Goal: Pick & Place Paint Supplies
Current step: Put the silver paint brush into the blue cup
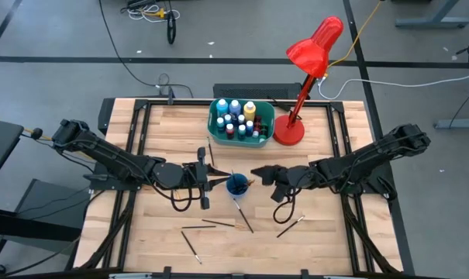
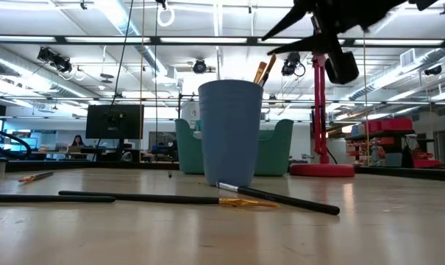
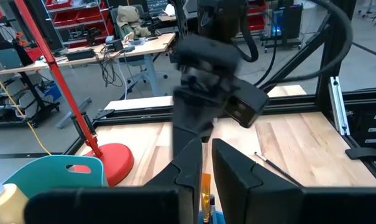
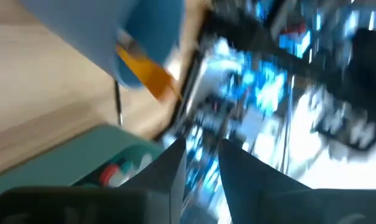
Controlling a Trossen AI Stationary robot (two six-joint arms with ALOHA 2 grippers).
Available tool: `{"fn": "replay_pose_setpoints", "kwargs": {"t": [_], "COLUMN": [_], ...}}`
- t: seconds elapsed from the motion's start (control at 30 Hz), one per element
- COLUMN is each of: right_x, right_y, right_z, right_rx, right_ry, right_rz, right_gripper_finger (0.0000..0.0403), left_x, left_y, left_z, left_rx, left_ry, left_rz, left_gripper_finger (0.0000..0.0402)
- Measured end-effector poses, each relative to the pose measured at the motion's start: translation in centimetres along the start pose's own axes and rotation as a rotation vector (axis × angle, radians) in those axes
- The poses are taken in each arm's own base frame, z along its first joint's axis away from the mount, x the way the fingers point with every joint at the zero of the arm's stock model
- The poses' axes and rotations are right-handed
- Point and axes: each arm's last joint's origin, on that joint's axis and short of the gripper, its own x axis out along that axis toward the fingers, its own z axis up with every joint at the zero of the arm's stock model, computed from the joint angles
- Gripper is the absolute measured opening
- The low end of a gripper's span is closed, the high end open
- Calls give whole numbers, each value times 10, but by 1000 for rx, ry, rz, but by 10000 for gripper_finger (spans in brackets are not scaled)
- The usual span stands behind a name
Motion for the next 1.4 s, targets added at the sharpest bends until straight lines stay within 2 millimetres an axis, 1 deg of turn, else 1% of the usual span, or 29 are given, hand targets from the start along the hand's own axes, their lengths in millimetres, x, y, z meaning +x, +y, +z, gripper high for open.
{"fn": "replay_pose_setpoints", "kwargs": {"t": [0.13,0.23,0.3,0.33,0.4,0.47,0.53,0.63,0.7,0.87,0.97,1.07,1.13,1.2,1.33,1.4], "right_x": [-1,-2,-3,-4,-7,-12,-15,-22,-27,-46,-50,-53,-55,-56,-57,-58], "right_y": [-6,-5,-2,1,9,17,25,32,34,33,32,36,43,52,66,67], "right_z": [-6,-9,-10,-9,-5,0,6,11,12,9,16,28,35,40,46,49], "right_rx": [253,490,612,644,645,639,697,872,987,1264,1402,1445,1450,1483,1537,1526], "right_ry": [202,316,394,427,468,463,407,264,182,49,-130,-342,-444,-498,-565,-612], "right_rz": [-50,-76,-87,-80,-40,14,80,215,308,498,679,832,868,876,841,812], "right_gripper_finger": [97,96,96,96,96,95,95,95,95,95,95,95,95,95,95,95], "left_x": [0,0,0,0,0,0,0,0,0,0,0,0,0,0,0,-1], "left_y": [0,0,0,0,0,0,0,0,0,0,0,0,-1,-2,-5,-5], "left_z": [0,0,0,0,0,0,0,0,0,0,1,1,1,1,1,1], "left_rx": [0,0,0,0,0,0,0,0,0,0,-4,-5,-10,-12,-13,-15], "left_ry": [0,0,0,0,0,1,0,1,0,0,-7,-7,-8,-10,-14,-17], "left_rz": [0,0,0,0,0,0,0,0,0,0,1,0,-21,-69,-163,-184], "left_gripper_finger": [48,48,48,48,48,48,48,48,48,48,48,48,48,48,48,48]}}
